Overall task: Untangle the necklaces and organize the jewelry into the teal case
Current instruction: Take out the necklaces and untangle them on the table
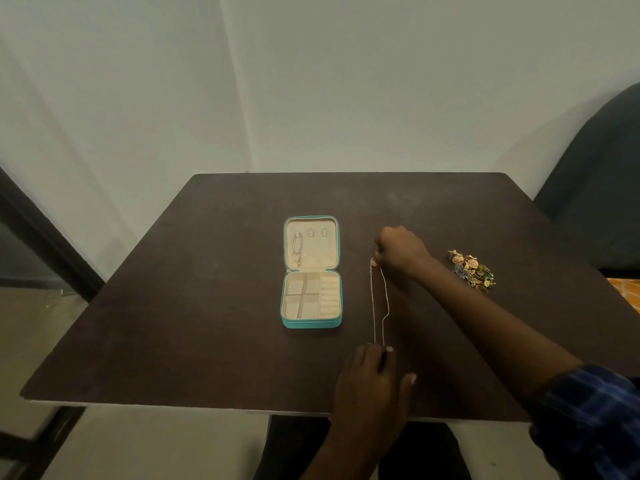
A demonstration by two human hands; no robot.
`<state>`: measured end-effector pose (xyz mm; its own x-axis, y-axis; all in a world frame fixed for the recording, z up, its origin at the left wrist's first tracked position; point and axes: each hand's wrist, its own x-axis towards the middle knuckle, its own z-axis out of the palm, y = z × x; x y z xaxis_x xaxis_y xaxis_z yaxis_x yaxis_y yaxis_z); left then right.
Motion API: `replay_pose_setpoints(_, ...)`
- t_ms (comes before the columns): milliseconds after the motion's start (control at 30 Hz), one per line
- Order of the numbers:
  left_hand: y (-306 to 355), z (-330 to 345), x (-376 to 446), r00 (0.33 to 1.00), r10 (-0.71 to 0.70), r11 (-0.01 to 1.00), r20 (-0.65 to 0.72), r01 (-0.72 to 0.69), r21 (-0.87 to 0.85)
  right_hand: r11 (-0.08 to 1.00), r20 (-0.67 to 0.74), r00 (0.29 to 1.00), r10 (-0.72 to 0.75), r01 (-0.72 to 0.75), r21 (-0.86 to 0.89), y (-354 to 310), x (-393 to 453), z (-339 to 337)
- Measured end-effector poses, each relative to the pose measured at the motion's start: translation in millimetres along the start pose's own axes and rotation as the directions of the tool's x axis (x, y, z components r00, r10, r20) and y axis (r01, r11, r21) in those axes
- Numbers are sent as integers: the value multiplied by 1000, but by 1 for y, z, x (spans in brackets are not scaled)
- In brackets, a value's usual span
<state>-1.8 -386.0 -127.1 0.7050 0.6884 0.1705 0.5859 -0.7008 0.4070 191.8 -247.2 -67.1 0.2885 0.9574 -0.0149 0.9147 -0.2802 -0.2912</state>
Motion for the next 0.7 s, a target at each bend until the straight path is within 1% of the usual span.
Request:
replay_pose_setpoints(33, 0, -1, -1, 1000, -10, 1000, 15, 10, -27, 1000, 9, 1000, 5, -5, 12, 0, 0, -1)
replay_pose_setpoints(167, -2, -2, -3, 996, 34, 999, -82, -30, 40, 1000, 20, 1000, -4, 3, 27, 0, 3, 0)
replay_pose_setpoints(233, -3, 0, -3, 987, 85, 994, -136, -75, 76, 1000, 15, 1000, -10, 10, 20, 0, 5, 2)
replay_pose_setpoints(300, -5, 1, -5, 992, 80, 995, -97, -74, 68, 1000, 13, 1000, -17, 17, 3, -2, 5, 3)
replay_pose_setpoints(467, -8, 7, -9, 992, 82, 994, -98, -75, 74, 997, -15, 999, -32, 31, -72, -3, 3, 7)
replay_pose_setpoints(567, -8, 4, -9, 995, 77, 995, -69, -72, 75, 998, -16, 1000, -27, 26, -60, -2, 3, 8)
replay_pose_setpoints(700, -9, 6, -11, 991, 90, 994, -101, -82, 74, 998, -18, 1000, -15, 14, -54, -1, 0, 6)
